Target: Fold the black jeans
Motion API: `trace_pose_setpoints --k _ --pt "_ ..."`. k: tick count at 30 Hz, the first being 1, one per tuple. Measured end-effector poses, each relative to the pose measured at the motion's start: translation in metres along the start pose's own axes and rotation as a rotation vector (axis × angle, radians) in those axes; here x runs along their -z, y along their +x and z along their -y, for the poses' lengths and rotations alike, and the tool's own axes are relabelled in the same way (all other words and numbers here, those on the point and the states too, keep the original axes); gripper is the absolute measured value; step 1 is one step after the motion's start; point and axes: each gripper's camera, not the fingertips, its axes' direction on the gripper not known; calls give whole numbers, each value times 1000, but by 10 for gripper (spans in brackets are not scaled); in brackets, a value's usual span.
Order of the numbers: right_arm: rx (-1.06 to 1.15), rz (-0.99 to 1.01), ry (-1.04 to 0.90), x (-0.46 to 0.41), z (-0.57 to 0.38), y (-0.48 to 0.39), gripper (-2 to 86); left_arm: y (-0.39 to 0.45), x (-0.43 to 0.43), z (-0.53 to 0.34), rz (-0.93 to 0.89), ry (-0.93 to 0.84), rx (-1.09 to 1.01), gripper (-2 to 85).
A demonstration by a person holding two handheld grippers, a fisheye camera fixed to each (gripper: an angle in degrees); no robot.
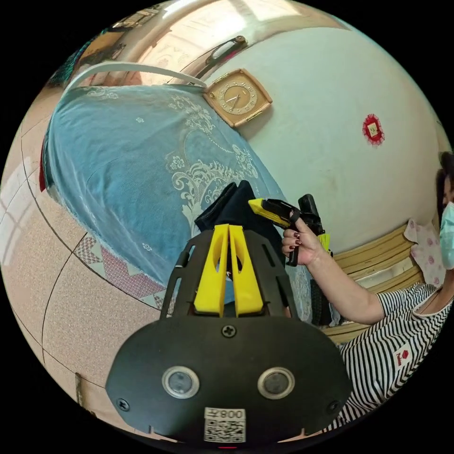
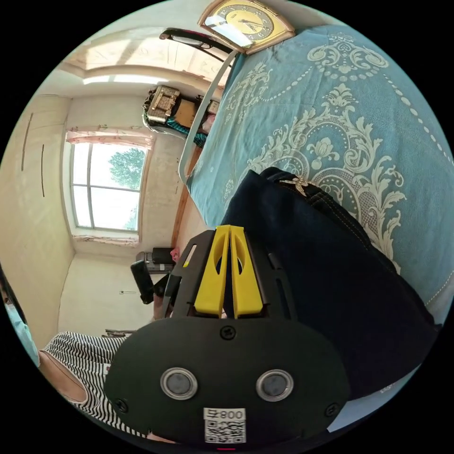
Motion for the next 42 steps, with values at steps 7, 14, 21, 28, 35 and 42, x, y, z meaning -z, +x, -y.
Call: trace_pose_setpoints --k 7,14,21,28,35,42 --pt "39 -232 -79 -41 14 -43 0 52 -63 15 204 -204 -269 0" --pt "39 -307 -99 -49 15 -76 1 74 -102 31 327 -244 -337 1" --pt "188 -231 -23 -12 -29 -131 19 89 -91 22 290 -129 -321 1" --pt "293 -456 -12 8 -56 -170 39 90 -118 23 254 -176 -272 0" --pt "269 -527 -94 9 -85 -175 4 101 -149 22 317 -222 -291 0" --pt "281 -372 -41 102 -245 -172 1 128 -179 6 256 -255 -423 0"
